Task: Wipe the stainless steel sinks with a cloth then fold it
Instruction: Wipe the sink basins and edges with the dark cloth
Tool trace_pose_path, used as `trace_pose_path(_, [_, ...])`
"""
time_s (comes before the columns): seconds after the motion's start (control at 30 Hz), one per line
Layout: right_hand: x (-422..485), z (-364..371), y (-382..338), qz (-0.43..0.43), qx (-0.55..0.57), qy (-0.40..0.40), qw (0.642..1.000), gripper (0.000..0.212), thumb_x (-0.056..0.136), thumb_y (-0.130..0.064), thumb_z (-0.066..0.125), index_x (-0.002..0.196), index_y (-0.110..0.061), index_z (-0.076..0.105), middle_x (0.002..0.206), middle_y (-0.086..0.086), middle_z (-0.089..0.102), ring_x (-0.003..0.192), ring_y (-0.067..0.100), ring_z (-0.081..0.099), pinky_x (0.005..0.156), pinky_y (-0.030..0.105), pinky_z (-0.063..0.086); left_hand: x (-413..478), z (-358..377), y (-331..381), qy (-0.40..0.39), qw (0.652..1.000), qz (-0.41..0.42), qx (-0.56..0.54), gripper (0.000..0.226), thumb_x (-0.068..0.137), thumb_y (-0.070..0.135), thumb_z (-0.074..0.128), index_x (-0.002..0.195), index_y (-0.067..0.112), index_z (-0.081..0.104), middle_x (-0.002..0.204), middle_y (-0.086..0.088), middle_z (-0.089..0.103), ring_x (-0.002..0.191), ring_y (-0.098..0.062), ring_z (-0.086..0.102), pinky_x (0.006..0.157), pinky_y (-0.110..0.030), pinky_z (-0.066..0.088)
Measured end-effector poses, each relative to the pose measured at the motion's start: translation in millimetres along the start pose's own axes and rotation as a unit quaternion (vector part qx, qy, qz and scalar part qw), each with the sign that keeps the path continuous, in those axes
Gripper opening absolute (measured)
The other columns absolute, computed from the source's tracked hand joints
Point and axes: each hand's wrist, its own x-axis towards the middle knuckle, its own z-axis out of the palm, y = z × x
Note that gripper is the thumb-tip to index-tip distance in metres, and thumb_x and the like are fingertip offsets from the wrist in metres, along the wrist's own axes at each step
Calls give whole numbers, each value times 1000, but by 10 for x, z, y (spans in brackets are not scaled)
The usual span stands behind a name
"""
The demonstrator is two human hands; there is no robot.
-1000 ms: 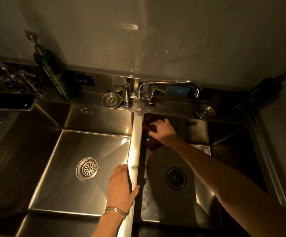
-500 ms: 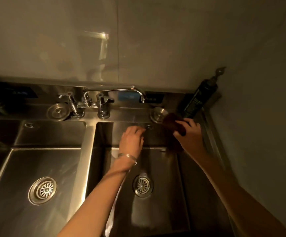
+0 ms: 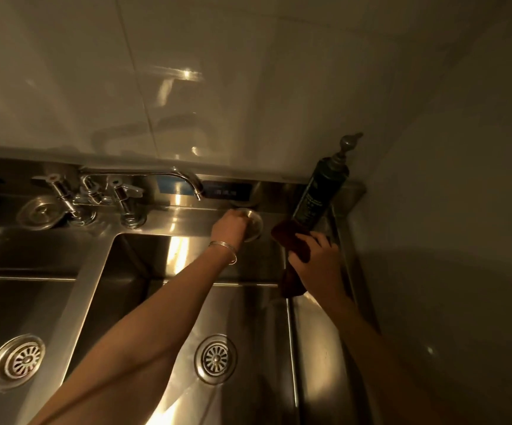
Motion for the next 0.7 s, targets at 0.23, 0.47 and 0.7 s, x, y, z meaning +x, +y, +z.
trace_pose_path(0.23, [70,2,-141,-17,69,1,997,52,79,-48,49,121,-19,61,122,4,56,104,24,51,87,30,43,-8,-79,12,20,998,-3,59,30,93,21,51,122,11,55,124,-10,54,117,-26,47,86,-32,41])
trace_pose_path(0.47, [294,75,-502,-9,49,-20,999,45,88,-32,60,130,-19,55,134,5,46,116,29,42,93,30,34,-886,-425,-167,141,976,145,79,27,55,14,83,77,11,67,79,-7,66,70,-26,65,52,-24,47])
trace_pose_path(0.7, [645,404,-782,55,-45,-90,993,47,97,-34,47,141,-19,40,150,5,27,132,36,28,107,44,32,-1594,-573,-871,111,989,75,63,36,44,15,91,70,17,66,74,2,65,63,-18,63,50,-22,42])
